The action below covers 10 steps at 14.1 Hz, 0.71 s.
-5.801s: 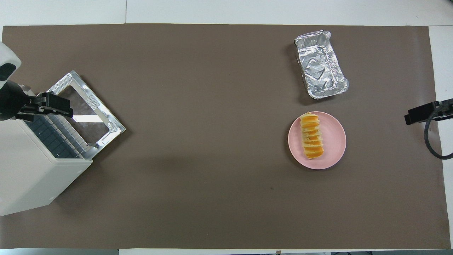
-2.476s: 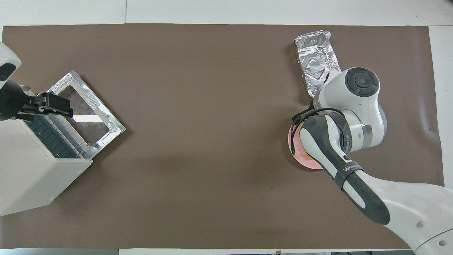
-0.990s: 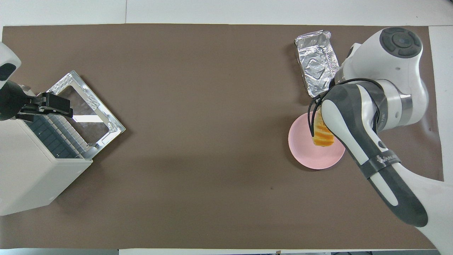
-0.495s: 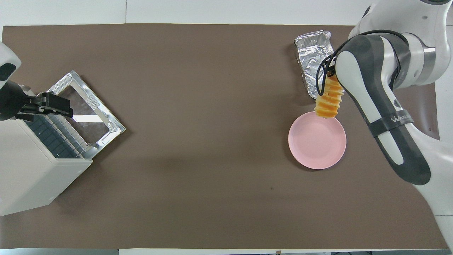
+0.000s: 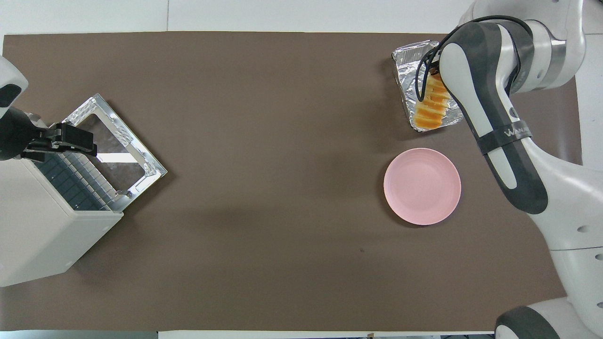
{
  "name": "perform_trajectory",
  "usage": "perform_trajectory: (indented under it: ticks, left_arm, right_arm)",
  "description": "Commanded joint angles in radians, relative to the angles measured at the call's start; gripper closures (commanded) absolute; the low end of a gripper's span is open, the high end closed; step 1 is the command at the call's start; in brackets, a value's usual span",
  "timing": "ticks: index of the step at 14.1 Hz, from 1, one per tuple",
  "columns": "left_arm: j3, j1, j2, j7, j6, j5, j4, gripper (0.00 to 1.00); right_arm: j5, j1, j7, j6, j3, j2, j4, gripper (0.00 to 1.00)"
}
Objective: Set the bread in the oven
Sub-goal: 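Carry the bread with the right gripper and lower it into the foil tray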
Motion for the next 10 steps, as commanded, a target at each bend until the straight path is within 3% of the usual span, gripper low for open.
perform_trajectory:
  ticks: [1, 4, 8, 10]
  left_arm:
    - [0.001, -0.005, -0.008, -0.006, -0.01, 0.012, 0.002, 0.0]
    - [0.004, -0.005, -0.01, -0.006, -0.01, 0.012, 0.002, 0.0]
    - [0.004, -0.005, -0.01, -0.006, -0.012, 0.012, 0.002, 0.0]
    - [0.004, -0.005, -0.01, -0.006, -0.01, 0.012, 0.002, 0.0]
  right_arm:
    - [0.007, -0.023, -0.056, 0.035, 0.003, 0.064, 0.066, 1.0]
    - [0.007, -0.054, -0.257, 0.09, 0.002, 0.104, 0.083, 1.0]
    - [0.006, -0.055, -0.271, 0.125, 0.0, 0.188, 0.124, 1.0]
    - [0.006, -0.054, -0.273, 0.15, 0.003, 0.193, 0.129, 1.0]
